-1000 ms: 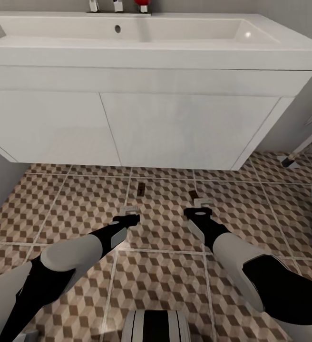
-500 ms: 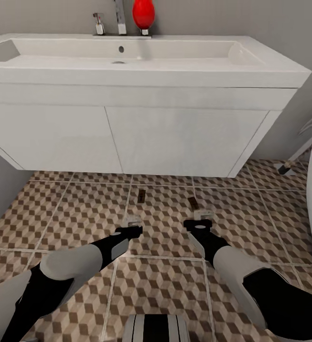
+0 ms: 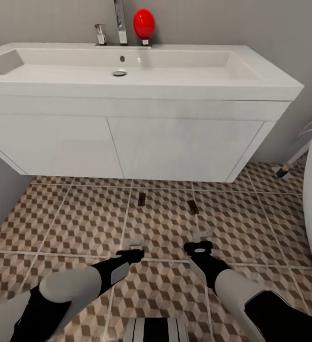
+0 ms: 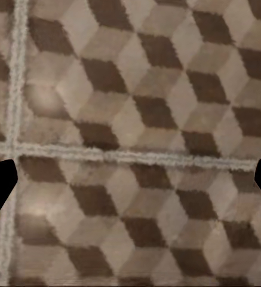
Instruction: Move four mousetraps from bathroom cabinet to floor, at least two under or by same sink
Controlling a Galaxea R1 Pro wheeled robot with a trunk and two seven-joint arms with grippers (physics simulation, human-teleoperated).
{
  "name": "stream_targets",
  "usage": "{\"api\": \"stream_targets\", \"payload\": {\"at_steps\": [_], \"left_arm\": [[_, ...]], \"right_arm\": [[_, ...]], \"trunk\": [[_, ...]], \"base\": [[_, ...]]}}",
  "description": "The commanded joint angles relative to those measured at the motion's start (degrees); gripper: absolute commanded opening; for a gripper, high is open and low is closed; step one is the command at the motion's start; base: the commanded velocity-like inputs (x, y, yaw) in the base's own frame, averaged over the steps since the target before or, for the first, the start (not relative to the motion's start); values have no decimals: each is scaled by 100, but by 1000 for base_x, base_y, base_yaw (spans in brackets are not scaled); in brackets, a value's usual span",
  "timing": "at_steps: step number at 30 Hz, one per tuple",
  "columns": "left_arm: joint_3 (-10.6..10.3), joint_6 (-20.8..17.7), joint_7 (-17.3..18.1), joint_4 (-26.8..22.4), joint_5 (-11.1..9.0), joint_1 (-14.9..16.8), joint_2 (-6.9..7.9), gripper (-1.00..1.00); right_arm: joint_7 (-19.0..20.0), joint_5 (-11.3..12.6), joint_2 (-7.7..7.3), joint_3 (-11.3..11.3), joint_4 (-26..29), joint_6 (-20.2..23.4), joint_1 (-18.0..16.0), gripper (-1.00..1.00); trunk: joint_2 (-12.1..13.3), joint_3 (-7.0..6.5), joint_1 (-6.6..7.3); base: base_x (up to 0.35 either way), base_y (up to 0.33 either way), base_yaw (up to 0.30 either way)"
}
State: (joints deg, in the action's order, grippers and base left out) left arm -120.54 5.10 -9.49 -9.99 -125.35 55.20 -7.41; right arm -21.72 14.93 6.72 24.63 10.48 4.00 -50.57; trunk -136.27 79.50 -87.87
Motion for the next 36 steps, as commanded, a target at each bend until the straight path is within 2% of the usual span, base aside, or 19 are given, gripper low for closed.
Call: {"api": "stream_targets", "payload": {"at_steps": [1,10,21,29,36], "left_arm": [[-48,35,-35,-15,-40,-54,2,100],[-53,34,-35,-11,-35,-513,22,100],[-65,46,-30,-9,-26,-1027,223,100],[-71,67,-24,-19,-25,-1293,274,100],[-74,76,-19,-27,-25,-1483,289,100]], "right_arm": [[-34,36,-4,74,3,31,37,100],[-34,40,-19,160,-74,-234,385,100],[-29,37,-41,179,-498,-825,682,100],[-26,34,-48,184,-656,-1181,891,100],[-26,-121,-43,276,-683,-1292,1045,100]], "trunk": [[40,-15,23],[401,-177,221],[842,-374,463],[1163,-518,638],[1444,-644,792]], "base": [[0,0,0],[0,0,0],[0,0,0],[0,0,0],[0,0,0]]}}
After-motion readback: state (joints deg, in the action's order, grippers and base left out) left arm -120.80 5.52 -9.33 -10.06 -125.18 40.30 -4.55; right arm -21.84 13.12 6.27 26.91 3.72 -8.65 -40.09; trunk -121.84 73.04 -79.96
